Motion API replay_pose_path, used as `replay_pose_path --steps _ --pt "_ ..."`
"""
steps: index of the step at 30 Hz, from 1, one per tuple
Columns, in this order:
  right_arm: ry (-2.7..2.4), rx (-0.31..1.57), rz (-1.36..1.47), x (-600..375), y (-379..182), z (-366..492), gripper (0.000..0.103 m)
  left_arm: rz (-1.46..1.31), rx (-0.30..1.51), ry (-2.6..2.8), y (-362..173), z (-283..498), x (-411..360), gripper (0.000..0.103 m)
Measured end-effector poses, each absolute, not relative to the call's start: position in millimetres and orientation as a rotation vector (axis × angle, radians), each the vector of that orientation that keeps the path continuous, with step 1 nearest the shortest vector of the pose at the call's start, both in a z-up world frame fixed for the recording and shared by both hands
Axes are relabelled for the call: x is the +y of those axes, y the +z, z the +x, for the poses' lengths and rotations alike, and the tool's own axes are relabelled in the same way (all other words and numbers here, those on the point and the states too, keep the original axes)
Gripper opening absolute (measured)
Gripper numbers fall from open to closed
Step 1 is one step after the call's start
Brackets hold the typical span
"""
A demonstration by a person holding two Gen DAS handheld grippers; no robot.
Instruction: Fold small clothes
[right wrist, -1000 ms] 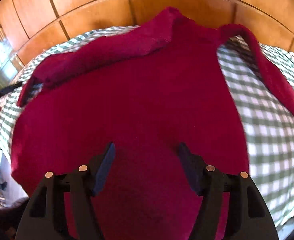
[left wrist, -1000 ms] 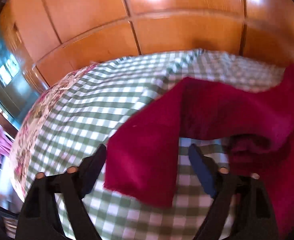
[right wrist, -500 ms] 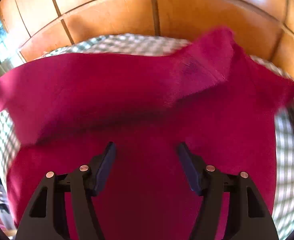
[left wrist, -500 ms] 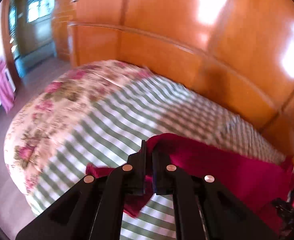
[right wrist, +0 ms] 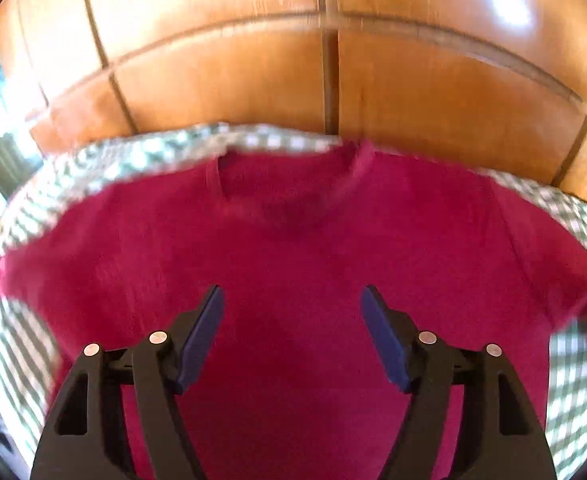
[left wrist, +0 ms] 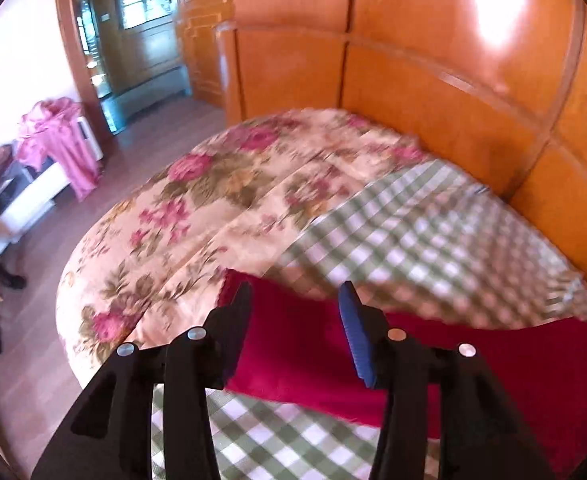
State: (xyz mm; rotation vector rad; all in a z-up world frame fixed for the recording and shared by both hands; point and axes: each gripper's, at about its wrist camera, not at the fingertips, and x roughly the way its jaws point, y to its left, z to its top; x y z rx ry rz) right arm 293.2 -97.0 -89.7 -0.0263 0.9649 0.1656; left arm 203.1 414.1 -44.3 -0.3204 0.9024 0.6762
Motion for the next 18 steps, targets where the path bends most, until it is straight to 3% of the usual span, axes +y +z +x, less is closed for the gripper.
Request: replay_pose_path --steps 2,4,5,11,18 --pt "0.151 0.982 -0.051 -105 -97 282 0.07 -0.342 0.92 0.685 -54 196 413 0.047" --pt "0.126 0.992 -0.058 -120 -102 263 0.073 -0.36 0.915 0.676 -57 185 410 0.061" --pt "0.116 0.995 -0.053 -129 -103 260 0.075 -0.379 0.905 0.673 -57 176 407 0.063" --pt "-0.036 0.997 -0.037 -188 -99 223 0.075 -0.427 0.886 0.494 -65 131 359 0.064" --pt "-0.292 1.004 0.07 -291 -96 177 0.079 -0.359 0.961 -0.054 -84 105 225 0.065"
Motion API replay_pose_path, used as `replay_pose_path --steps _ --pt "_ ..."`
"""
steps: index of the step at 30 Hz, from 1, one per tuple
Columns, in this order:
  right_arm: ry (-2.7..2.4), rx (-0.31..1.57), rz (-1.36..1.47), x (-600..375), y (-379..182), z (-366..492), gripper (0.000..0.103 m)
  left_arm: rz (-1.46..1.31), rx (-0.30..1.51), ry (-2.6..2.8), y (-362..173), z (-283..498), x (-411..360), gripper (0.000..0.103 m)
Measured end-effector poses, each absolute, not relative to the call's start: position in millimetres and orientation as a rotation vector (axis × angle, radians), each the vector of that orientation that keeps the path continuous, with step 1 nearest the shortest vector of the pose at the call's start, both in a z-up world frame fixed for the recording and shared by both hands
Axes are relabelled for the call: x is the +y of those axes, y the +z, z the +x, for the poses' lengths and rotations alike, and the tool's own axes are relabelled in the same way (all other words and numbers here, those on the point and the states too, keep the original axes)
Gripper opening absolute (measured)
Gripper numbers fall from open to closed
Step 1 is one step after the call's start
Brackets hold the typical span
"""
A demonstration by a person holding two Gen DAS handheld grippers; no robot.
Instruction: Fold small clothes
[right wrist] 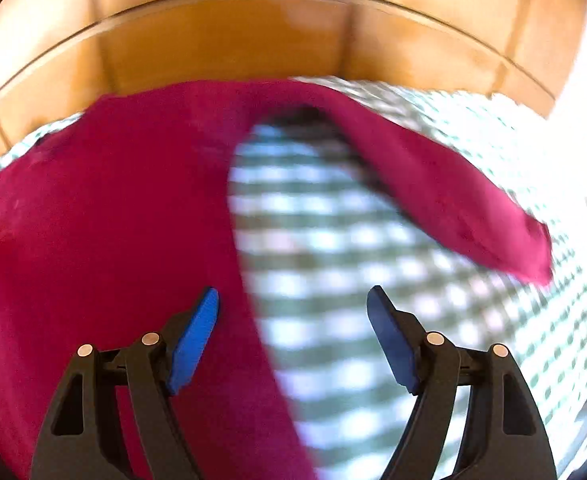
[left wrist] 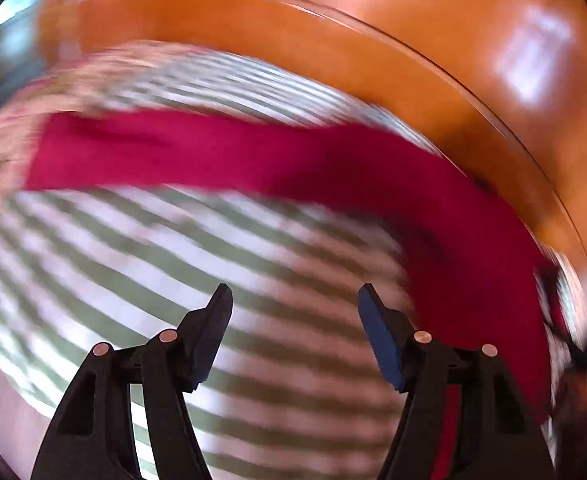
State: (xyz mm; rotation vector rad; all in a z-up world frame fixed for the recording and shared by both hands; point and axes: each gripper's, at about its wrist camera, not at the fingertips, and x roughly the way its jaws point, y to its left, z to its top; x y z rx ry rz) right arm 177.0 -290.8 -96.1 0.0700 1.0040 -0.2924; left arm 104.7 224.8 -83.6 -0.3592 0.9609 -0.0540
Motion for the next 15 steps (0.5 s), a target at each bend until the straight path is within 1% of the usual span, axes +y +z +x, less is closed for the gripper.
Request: replay_pose_path --steps 4,6,7,8,9,10,11,12,13,15 --pt "-0.127 1.07 0.224 -312 -102 144 0.079 -0.294 1.018 -0.227 -97 89 159 0.066" --pt "-0.029 1.077 0.262 -306 -101 128 0.074 -0.275 1.035 -0.255 -102 85 141 0.066" --pt "-0.003 1.079 0.265 -302 -101 123 0.068 -0.246 1.04 -0.249 -103 83 132 0.065" --pt "0.018 1.082 0.254 -294 -101 117 0.059 -0.222 1.044 -0.246 -105 82 125 0.066" --pt "0.033 1.088 0.216 -286 -102 112 0.054 -0.188 1.054 -0.244 -107 80 116 0.066" --pt "0.037 1.089 0.182 -280 -103 110 0.044 -0.161 1.061 -0.235 -108 81 110 0.066" --pt "0.046 1.089 0.149 -274 -103 106 0.031 -0.136 1.063 -0.226 -109 80 105 0.065" --pt "0.057 1.089 0.13 -271 -102 103 0.023 -0.11 1.062 -0.22 -108 79 100 0.065" --pt "0.063 1.092 0.109 -267 -100 100 0.011 -0.094 1.062 -0.211 -108 79 96 0.065" --pt "0.057 1.081 0.035 -259 -95 91 0.009 -0.077 1.06 -0.197 -105 78 90 0.065"
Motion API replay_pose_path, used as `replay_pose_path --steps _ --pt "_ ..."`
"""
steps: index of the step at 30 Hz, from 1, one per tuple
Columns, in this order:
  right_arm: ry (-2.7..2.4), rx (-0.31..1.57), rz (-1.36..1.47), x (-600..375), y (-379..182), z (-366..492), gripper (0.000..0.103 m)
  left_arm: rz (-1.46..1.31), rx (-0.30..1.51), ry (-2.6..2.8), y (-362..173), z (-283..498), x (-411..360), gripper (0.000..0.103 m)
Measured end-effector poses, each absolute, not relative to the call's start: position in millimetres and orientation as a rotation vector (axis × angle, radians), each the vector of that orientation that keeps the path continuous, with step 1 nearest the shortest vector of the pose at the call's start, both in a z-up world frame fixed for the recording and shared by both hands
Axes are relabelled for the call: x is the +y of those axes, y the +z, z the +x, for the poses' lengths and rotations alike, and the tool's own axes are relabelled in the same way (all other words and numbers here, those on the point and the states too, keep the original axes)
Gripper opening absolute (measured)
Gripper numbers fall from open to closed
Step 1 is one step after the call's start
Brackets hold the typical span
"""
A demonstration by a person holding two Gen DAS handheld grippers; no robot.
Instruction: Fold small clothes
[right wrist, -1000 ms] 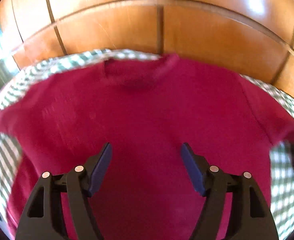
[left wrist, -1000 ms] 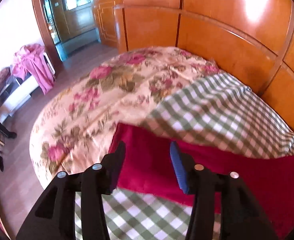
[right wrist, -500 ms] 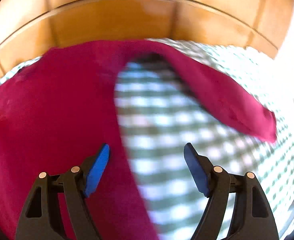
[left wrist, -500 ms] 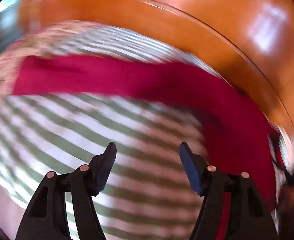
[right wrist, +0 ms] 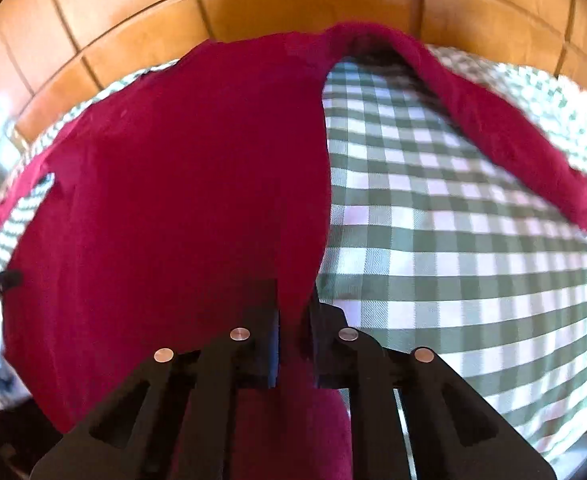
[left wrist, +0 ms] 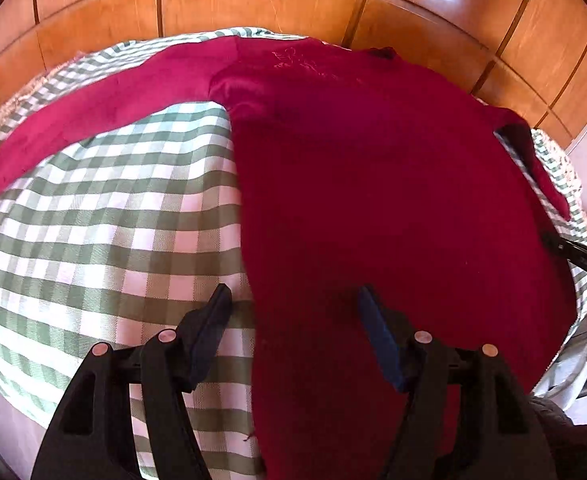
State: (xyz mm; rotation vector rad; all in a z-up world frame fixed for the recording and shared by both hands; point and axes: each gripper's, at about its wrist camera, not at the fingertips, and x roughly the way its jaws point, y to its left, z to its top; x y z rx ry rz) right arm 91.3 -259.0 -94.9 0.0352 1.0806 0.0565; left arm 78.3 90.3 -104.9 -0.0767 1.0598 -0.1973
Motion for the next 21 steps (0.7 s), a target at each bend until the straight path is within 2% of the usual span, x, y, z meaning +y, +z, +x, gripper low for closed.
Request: replay_pose_path --steps 7,12,14,15,16,18,21 --pt "0.056 1.112 -0.072 -259 -93 48 0.008 0.053 1.07 -0.269 -103 59 67 0.065" --pt "0.053 1.121 0.072 -278 -91 29 0.01 0.125 1.12 -0.359 -106 52 47 0.06" --pt "0.049 1.115 0.163 -292 -90 31 0.03 0.087 1.116 -0.378 -100 55 49 0.06" --pt "0.022 1.101 0.221 -307 -88 33 0.036 0.078 1.097 -0.381 -94 57 49 0.06" --pt "-0.011 1.083 0.262 -318 -84 34 0.049 0.073 1.08 -0.38 -89 59 48 0.06" --pt "-0.096 1.017 0.39 -356 -78 35 0.054 0.057 1.046 -0.364 -80 70 47 0.062" --pt "-0.211 0.932 0.592 -412 -78 36 0.054 0.005 0.996 -0.354 -71 89 40 0.063"
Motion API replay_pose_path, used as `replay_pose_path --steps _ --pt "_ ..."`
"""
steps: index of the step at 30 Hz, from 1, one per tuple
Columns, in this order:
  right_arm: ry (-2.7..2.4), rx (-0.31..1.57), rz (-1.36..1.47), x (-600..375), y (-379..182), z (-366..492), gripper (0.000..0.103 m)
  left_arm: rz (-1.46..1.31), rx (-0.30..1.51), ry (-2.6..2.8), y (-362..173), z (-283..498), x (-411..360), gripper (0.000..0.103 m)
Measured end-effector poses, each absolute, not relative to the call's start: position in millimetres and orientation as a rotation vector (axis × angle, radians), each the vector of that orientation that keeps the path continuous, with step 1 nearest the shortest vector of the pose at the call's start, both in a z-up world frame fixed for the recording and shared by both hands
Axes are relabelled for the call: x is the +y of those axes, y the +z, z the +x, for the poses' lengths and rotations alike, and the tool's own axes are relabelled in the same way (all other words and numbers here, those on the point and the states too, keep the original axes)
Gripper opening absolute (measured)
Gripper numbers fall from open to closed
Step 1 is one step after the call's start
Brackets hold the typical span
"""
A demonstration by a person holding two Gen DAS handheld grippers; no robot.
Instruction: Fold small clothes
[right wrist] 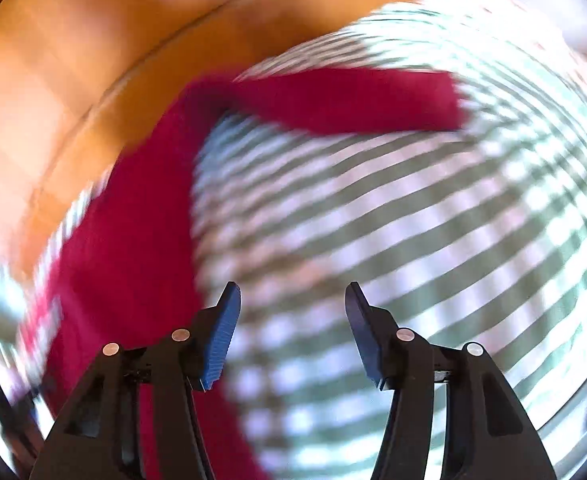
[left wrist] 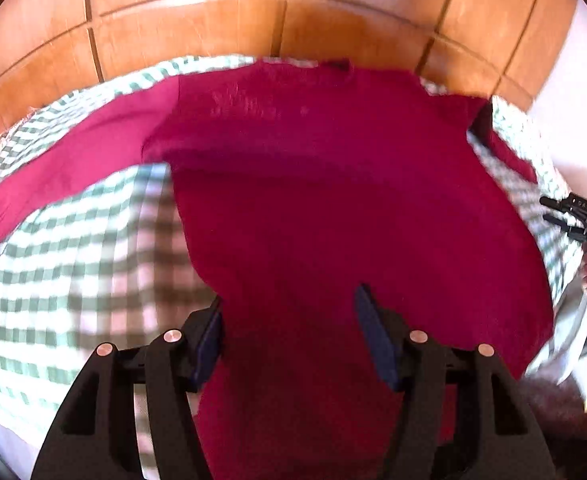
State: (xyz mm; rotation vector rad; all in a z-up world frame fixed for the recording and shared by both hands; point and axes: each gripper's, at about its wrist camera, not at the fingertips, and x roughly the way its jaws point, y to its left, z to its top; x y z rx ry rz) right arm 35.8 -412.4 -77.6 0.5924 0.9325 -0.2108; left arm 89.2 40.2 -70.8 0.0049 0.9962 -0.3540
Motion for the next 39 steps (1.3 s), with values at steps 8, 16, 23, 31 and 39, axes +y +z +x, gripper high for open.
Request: replay_pose_path --steps 8,16,23,31,39 --pt "-0.446 0.715 1.058 -532 -112 52 0.054 -0.02 1.005 -0.343 -79 108 -1 0.071" --pt "-0.525 0.815 0.835 -543 -103 116 0.009 -0.008 1.006 -0.336 -83 119 -17 0.072" --pt "-0.763 0.79 0.551 -584 -68 93 0.007 0.02 1.03 -0.352 -89 123 -23 0.079" --pt "-0.835 0.882 0.481 -598 -104 88 0.018 0.099 1.084 -0.373 -96 107 -26 0.083" --pt "-0.72 0.836 0.462 -544 -69 85 0.066 -0.035 1.015 -0.28 -82 80 33 0.08"
